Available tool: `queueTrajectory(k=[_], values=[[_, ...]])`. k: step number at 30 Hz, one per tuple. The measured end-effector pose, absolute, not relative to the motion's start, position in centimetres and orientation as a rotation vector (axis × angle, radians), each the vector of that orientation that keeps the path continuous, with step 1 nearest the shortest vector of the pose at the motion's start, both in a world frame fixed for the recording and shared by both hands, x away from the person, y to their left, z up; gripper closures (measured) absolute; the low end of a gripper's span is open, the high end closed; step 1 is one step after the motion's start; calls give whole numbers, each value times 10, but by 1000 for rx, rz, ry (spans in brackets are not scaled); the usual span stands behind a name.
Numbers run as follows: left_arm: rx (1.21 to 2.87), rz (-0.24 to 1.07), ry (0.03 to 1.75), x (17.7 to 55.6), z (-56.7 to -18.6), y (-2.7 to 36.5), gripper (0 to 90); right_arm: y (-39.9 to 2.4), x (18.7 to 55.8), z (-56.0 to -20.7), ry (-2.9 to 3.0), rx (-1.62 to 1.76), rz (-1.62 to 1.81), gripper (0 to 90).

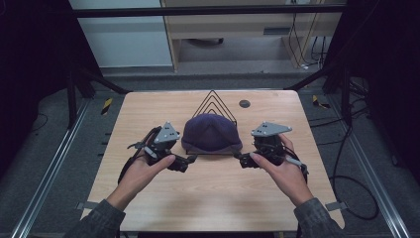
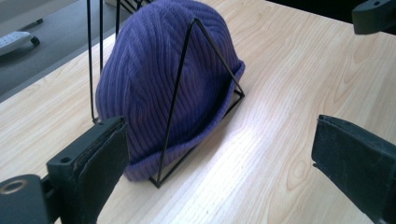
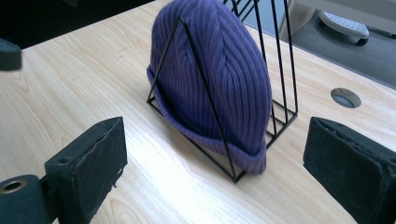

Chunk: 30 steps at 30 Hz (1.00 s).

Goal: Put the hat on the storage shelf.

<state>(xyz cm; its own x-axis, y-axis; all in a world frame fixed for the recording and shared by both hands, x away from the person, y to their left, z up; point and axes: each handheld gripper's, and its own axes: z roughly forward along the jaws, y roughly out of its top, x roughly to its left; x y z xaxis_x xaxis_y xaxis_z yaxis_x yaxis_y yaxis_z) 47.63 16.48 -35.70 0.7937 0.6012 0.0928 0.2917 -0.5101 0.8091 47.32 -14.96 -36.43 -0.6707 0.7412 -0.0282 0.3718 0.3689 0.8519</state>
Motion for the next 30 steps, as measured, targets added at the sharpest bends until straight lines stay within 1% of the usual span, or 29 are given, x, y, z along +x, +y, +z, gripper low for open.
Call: queueTrajectory(k=[14,21,30], values=[[2135,469,703,462,-377,196,36,-179,459,-389,2208,1039,1197,96],[2156,468,728,462,-394,208,36,-188,456,-403,2216,1039,1170,104],[2169,481,779,469,-415,228,37,-210,460,-432,2213,1123,1122,111]])
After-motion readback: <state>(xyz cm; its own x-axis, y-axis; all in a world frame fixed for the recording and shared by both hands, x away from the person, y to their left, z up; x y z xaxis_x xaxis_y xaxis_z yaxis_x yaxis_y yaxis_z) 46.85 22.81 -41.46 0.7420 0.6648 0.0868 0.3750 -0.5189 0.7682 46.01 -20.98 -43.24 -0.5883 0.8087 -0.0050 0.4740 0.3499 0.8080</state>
